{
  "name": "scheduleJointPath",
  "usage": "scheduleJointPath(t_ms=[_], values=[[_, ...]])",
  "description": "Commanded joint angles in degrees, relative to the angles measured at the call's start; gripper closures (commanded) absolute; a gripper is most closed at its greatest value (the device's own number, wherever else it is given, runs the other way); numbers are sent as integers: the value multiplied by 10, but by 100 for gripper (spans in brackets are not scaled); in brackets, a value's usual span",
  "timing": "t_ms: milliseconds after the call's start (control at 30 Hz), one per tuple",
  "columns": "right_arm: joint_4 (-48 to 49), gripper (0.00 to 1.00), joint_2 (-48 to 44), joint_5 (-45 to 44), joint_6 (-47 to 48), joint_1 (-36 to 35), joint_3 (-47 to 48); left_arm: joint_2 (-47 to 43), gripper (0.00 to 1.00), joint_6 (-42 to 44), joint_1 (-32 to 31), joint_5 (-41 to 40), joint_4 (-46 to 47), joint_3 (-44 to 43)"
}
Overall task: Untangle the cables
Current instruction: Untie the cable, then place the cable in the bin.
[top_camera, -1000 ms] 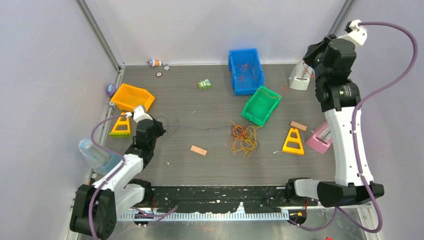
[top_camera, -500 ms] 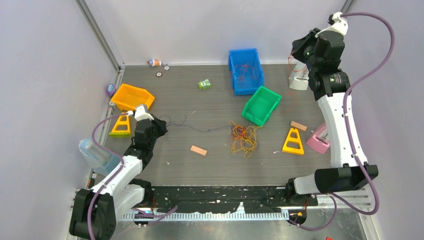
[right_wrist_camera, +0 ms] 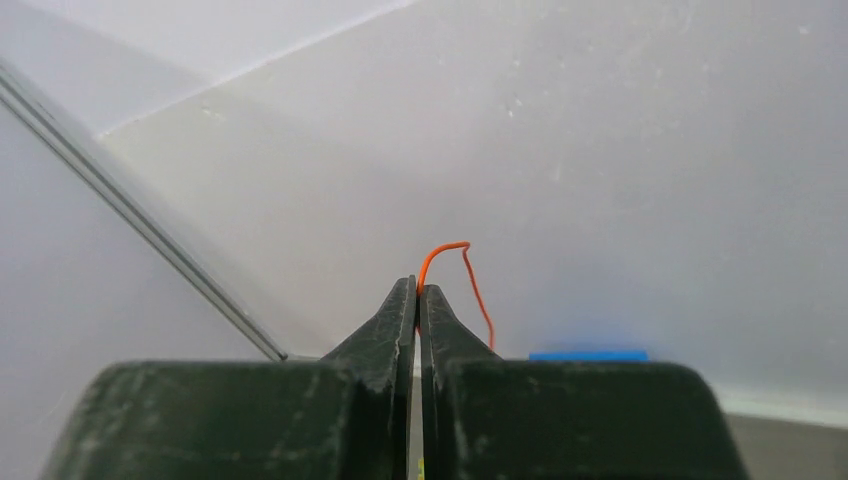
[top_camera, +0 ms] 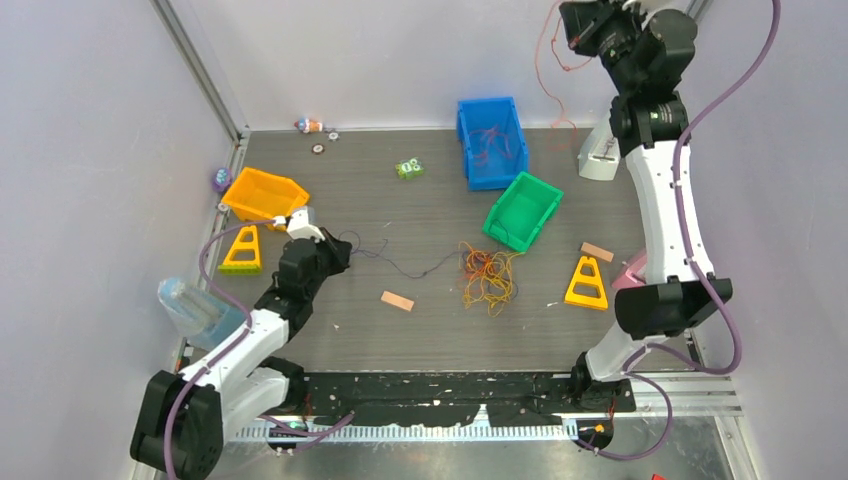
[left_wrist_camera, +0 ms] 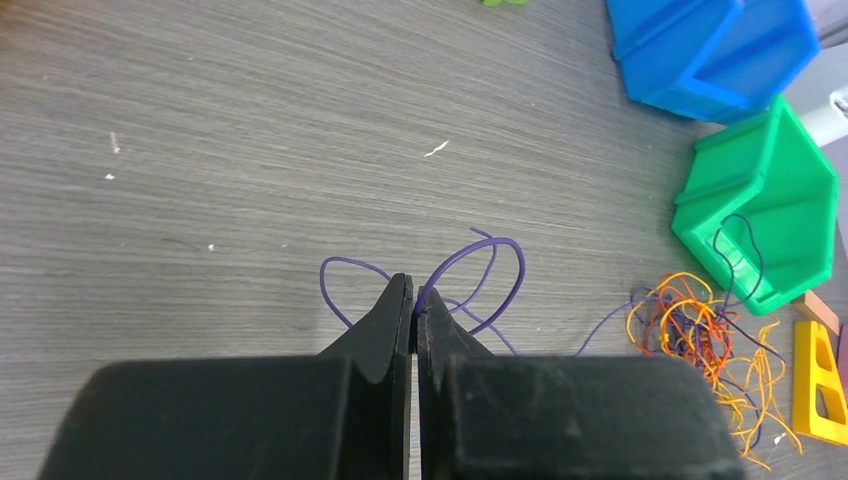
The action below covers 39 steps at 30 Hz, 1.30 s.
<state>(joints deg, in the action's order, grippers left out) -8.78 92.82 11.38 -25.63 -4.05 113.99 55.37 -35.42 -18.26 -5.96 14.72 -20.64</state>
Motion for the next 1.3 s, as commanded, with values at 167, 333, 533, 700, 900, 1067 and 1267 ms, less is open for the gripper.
scheduleJointPath(t_ms=[167,333,533,700,900,1067,1267], values=[[52,95,160,59,-14,-1,190,1,100,38,-29,-17,12,-52],[44,94,208,63,-10,-9,204,6,100,52,-37,-17,8,-62],[41,95,220,27,21,-22,122,12,100,79,-49,-8,9,-72],[-10,95,254,-10,48,-32,103,28,100,102,-58,38,43,-75],[-19,95,278,-48,64,-48,56,57,100,99,-62,93,74,-86],[-39,95,313,-68,73,-54,53,59,100,101,-67,97,72,-89],[-97,95,363,-77,117,-84,94,60,100,102,-71,103,69,-89]])
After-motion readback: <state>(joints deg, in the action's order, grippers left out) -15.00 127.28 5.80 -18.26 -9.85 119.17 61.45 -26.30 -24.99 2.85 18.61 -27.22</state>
